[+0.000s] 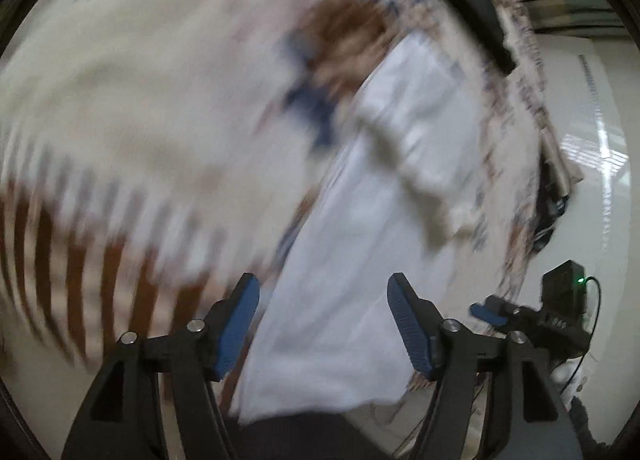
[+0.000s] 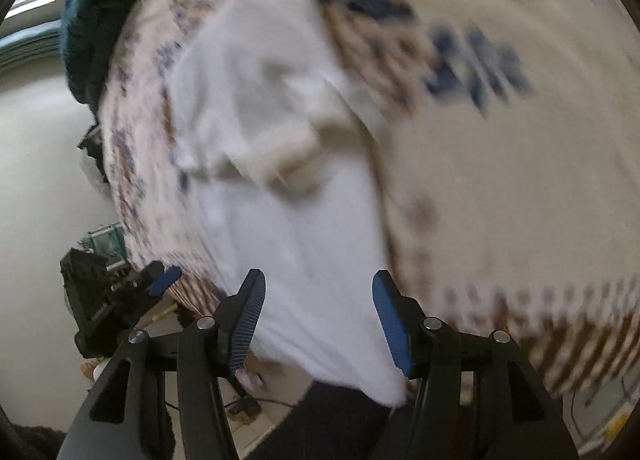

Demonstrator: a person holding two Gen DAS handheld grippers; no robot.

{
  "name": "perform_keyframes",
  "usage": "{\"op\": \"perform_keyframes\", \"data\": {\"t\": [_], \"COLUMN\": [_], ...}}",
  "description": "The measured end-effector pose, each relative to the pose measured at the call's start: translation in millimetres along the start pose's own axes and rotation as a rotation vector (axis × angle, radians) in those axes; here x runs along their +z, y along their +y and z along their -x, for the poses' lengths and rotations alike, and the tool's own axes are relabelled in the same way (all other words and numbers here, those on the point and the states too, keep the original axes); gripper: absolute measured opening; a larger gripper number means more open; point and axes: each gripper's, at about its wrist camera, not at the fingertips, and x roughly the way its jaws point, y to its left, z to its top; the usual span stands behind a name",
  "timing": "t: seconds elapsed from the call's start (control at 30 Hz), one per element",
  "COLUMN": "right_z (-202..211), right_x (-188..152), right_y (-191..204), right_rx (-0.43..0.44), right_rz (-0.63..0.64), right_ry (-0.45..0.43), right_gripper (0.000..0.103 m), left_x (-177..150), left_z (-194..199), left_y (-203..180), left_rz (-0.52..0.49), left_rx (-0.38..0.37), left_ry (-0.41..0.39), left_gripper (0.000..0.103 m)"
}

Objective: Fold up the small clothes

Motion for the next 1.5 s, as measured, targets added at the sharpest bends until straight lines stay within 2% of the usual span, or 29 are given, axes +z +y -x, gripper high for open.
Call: {"op": "perform_keyframes", "data": {"t": [0.13,0.27,0.4,0.53,0.57,0.6,0.63,0.67,0.7,0.8,0.9,1.03,1.13,1.23,1.37,1.43,1.5], "right_z": [-23.9,-53.0,-70.2,-82.7,-84.6,-84.5,-83.9,-84.3,-84.4,-86.3,-77.2,-48.5,-18.8,8.4,33.3,38.0,42.2], "right_x": [-38.1,-63.9,-83.6,-92.7,-93.8,-93.5,-94.9,-96.3,-97.5,-102.1,-107.8,-110.7,-100.9,-78.5,-23.7,6.8,39.6], "right_y": [-38.3,-59.8,-79.9,-92.1,-92.1,-91.7,-92.5,-90.6,-88.9,-79.8,-70.5,-59.3,-42.2,-18.3,8.5,16.6,16.6], "right_rx": [0.006,-0.025,-0.017,0.032,0.042,0.051,0.059,0.069,0.082,0.107,0.148,0.214,0.257,0.293,0.341,0.343,0.363], "right_rz": [-0.06,-0.07,-0.093,-0.133,-0.134,-0.137,-0.139,-0.136,-0.135,-0.154,-0.157,-0.15,-0.124,-0.094,-0.09,-0.101,-0.123], "right_ry": [0.06,0.108,0.139,0.145,0.139,0.134,0.13,0.121,0.116,0.099,0.081,0.044,0.0,-0.06,-0.148,-0.191,-0.225], "right_gripper": [0.058,0.058,0.058,0.058,0.058,0.058,0.056,0.038,0.015,0.006,0.005,0.005,0.005,0.005,0.005,0.005,0.005], "left_x": [-41.2,-60.6,-68.0,-73.3,-76.2,-78.5,-80.6,-81.9,-81.0,-82.8,-83.8,-77.2,-57.3,-22.9,43.7,81.2,114.7], "left_z": [-34.3,-66.6,-83.7,-82.2,-81.3,-79.3,-77.1,-74.7,-73.7,-64.6,-51.4,-18.1,5.2,19.4,17.2,10.4,-4.4], "left_y": [18.2,27.4,25.2,12.2,9.1,8.5,6.5,5.5,3.2,-0.6,-1.2,-6.7,-30.5,-49.3,-69.2,-72.2,-72.2], "left_rz": [0.005,-0.01,-0.015,-0.026,-0.028,-0.032,-0.027,-0.018,-0.012,0.026,0.06,0.1,0.091,0.092,0.116,0.132,0.162], "left_rx": [0.011,0.036,0.041,0.028,0.022,0.018,-0.01,-0.019,-0.029,-0.081,-0.117,-0.204,-0.257,-0.312,-0.396,-0.409,-0.447], "left_ry": [0.089,0.156,0.163,0.103,0.093,0.089,0.088,0.083,0.08,0.078,0.064,0.031,-0.009,-0.048,-0.103,-0.12,-0.113], "left_gripper": [0.064,0.064,0.064,0.059,0.036,0.008,0.007,0.006,0.006,0.006,0.006,0.005,0.005,0.005,0.006,0.006,0.009]}}
